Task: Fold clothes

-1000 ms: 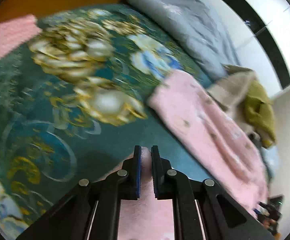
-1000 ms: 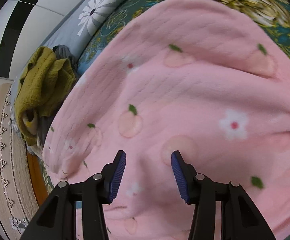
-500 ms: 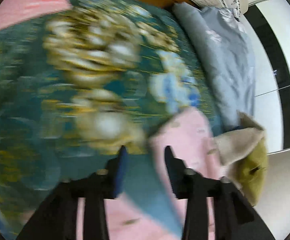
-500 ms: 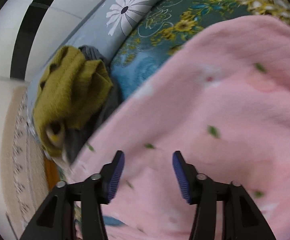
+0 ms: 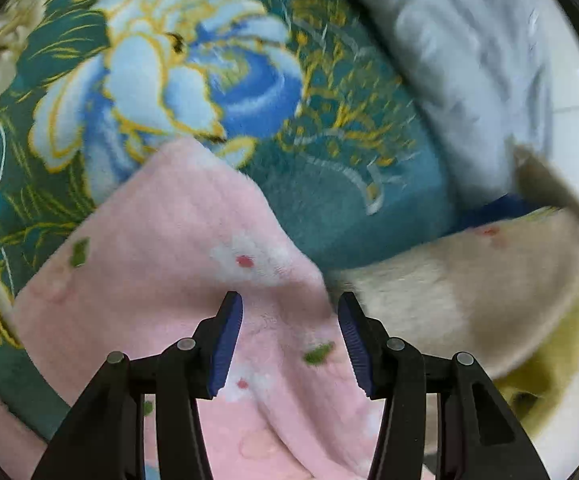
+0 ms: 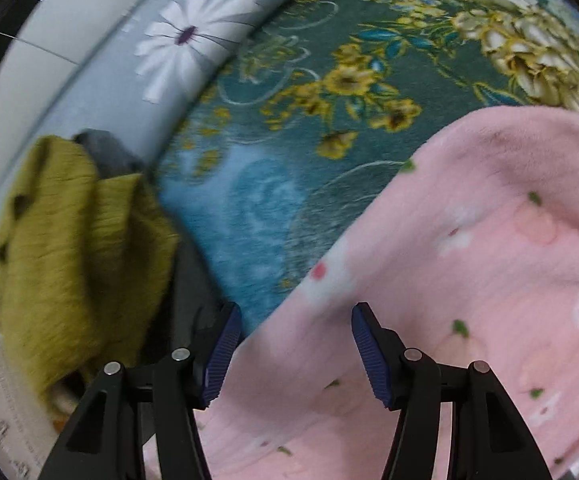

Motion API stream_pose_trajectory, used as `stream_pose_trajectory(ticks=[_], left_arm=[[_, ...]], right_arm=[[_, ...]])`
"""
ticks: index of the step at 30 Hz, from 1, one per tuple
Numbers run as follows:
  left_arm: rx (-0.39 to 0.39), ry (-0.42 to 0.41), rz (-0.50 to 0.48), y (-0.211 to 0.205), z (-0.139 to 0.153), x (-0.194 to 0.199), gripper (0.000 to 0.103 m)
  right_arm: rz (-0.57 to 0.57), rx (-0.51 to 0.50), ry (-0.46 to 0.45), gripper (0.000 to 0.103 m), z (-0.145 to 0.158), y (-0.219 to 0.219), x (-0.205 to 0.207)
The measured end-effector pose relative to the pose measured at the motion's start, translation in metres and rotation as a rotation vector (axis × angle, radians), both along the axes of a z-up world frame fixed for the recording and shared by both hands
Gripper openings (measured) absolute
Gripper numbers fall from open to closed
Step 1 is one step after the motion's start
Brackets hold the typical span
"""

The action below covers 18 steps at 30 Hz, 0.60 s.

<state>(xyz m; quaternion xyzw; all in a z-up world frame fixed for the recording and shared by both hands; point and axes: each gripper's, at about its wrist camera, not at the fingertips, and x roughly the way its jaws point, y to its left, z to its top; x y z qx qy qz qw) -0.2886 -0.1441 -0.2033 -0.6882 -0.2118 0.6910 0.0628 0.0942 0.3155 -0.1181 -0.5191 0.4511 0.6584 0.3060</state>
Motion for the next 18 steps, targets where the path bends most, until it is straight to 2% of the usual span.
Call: stream_pose_trajectory(ticks=[4, 5, 6, 7, 8, 9, 11, 15, 18], left_arm=[[-0.109, -0.03, -0.048, 0.021, -0.008, -0.002, 0.051], [-0.135, -0.025, -0.058, 0.025, -0.008, -0.001, 0.048], [-0.17, -0.015, -0.078, 0.028, -0.007, 0.0, 0.042], [-0.217, -0.001, -0.105, 0.03, -0.006, 0.002, 0.02], [-0.225, 0.002, -0.112, 0.029, -0.006, 0.004, 0.008], [-0.2, 0.006, -0.101, 0.022, -0.005, 0.008, 0.008], [-0.146, 0.018, -0.076, 0.008, -0.001, 0.016, 0.006], [-0.004, 0.086, -0.018, -0.027, 0.023, 0.038, 0.006], [0.098, 0.162, 0.018, -0.055, 0.053, 0.063, 0.006]], right_arm=[[0.003, 0.029, -0.061, 0.06, -0.002, 0.007, -0.006], [0.007, 0.03, -0.069, 0.056, -0.003, 0.008, -0.006], [0.01, 0.03, -0.079, 0.047, -0.003, 0.01, -0.005], [0.011, 0.026, -0.086, 0.041, -0.005, 0.01, -0.002], [0.012, 0.014, -0.091, 0.029, -0.008, 0.012, 0.0], [0.008, -0.007, -0.092, 0.016, -0.011, 0.014, 0.005], [0.01, -0.034, -0.072, 0.006, -0.011, 0.015, 0.015], [0.036, -0.063, 0.029, 0.005, 0.006, 0.014, 0.041], [0.055, -0.09, 0.164, 0.004, 0.03, 0.015, 0.069]])
